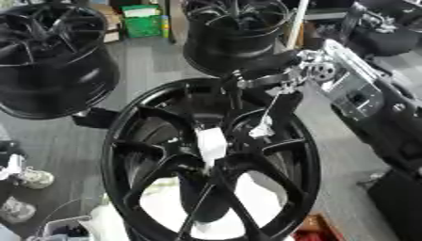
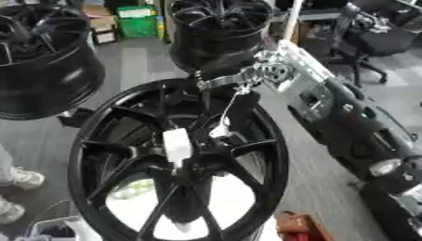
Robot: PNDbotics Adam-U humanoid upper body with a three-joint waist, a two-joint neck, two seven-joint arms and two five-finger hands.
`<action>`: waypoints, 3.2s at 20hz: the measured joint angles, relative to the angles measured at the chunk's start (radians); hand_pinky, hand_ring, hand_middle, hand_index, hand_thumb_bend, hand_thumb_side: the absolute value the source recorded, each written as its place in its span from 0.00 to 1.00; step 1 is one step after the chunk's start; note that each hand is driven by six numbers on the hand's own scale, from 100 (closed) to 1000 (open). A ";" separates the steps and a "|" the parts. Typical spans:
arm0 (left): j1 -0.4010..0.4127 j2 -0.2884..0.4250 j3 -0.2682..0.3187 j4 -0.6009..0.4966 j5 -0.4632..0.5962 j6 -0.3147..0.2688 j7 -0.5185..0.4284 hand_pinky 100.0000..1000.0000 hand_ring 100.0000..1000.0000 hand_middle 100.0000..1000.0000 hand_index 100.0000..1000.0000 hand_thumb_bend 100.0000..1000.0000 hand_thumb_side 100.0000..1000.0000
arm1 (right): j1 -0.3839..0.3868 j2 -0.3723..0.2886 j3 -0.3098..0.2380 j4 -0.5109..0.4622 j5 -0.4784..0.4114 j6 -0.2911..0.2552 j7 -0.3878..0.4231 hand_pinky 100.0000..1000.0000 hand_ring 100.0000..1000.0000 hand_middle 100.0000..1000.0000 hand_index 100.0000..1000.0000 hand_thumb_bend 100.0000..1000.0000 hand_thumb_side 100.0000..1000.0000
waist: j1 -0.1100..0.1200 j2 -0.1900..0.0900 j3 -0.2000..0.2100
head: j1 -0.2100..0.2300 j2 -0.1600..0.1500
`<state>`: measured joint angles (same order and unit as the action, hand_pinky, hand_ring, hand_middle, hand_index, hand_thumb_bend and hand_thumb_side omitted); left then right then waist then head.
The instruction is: Pull the pin out of the wheel hub.
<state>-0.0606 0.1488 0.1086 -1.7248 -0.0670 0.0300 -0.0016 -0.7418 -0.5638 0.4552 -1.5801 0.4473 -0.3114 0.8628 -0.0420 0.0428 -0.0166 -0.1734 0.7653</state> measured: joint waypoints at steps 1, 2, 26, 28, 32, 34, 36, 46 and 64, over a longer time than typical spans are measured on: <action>0.000 0.000 0.000 0.000 0.000 0.000 0.000 0.60 0.56 0.61 0.55 0.01 0.15 | -0.003 0.004 0.003 0.002 0.005 -0.002 -0.002 0.69 0.57 0.88 0.96 0.25 0.40 | 0.000 0.000 0.000 | -0.001 0.000; 0.000 0.000 0.000 0.000 0.000 0.001 -0.001 0.60 0.56 0.61 0.55 0.01 0.16 | -0.005 0.007 0.007 0.003 0.009 -0.004 -0.004 0.69 0.56 0.88 0.96 0.25 0.40 | 0.000 -0.001 0.001 | -0.002 0.000; 0.002 0.000 -0.001 0.000 0.001 -0.001 -0.004 0.60 0.57 0.61 0.55 0.01 0.16 | -0.005 0.085 0.051 0.088 0.096 -0.025 -0.025 0.64 0.52 0.75 0.86 0.23 0.42 | -0.003 -0.003 0.007 | -0.007 0.000; 0.002 0.000 -0.001 0.000 0.001 -0.001 -0.004 0.60 0.57 0.61 0.55 0.01 0.16 | -0.005 0.086 0.051 0.091 0.096 -0.025 -0.025 0.63 0.50 0.69 0.81 0.23 0.42 | -0.003 -0.003 0.007 | -0.007 0.000; 0.002 0.000 -0.001 0.000 0.001 -0.001 -0.005 0.60 0.57 0.61 0.55 0.01 0.16 | 0.000 0.092 0.051 0.091 0.095 -0.025 -0.025 0.61 0.47 0.57 0.70 0.22 0.40 | -0.003 -0.003 0.008 | -0.007 0.000; 0.002 0.000 -0.001 0.000 0.001 -0.001 -0.005 0.60 0.57 0.61 0.55 0.01 0.16 | 0.002 0.093 0.051 0.091 0.092 -0.025 -0.025 0.59 0.45 0.51 0.63 0.19 0.37 | -0.003 -0.003 0.008 | -0.007 0.000; 0.002 0.000 -0.001 0.000 0.001 -0.001 -0.005 0.60 0.57 0.61 0.55 0.01 0.16 | 0.003 0.093 0.050 0.091 0.084 -0.025 -0.025 0.58 0.43 0.47 0.58 0.14 0.33 | -0.003 -0.003 0.008 | -0.007 0.000; 0.001 0.000 -0.001 0.001 0.001 -0.001 -0.005 0.60 0.57 0.61 0.55 0.01 0.16 | 0.008 0.093 0.033 0.044 0.020 -0.021 -0.021 0.52 0.35 0.35 0.45 0.05 0.24 | -0.003 -0.003 0.008 | -0.007 0.000; 0.006 0.000 0.003 0.001 0.001 0.001 -0.002 0.60 0.57 0.61 0.56 0.01 0.16 | 0.109 -0.189 -0.220 -0.133 -0.261 0.087 -0.159 0.52 0.33 0.33 0.44 0.07 0.21 | -0.015 -0.005 -0.016 | 0.020 0.000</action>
<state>-0.0543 0.1486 0.1111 -1.7241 -0.0657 0.0310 -0.0037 -0.6327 -0.7529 0.2355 -1.7133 0.1866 -0.2246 0.7040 -0.0573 0.0374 -0.0330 -0.1531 0.7653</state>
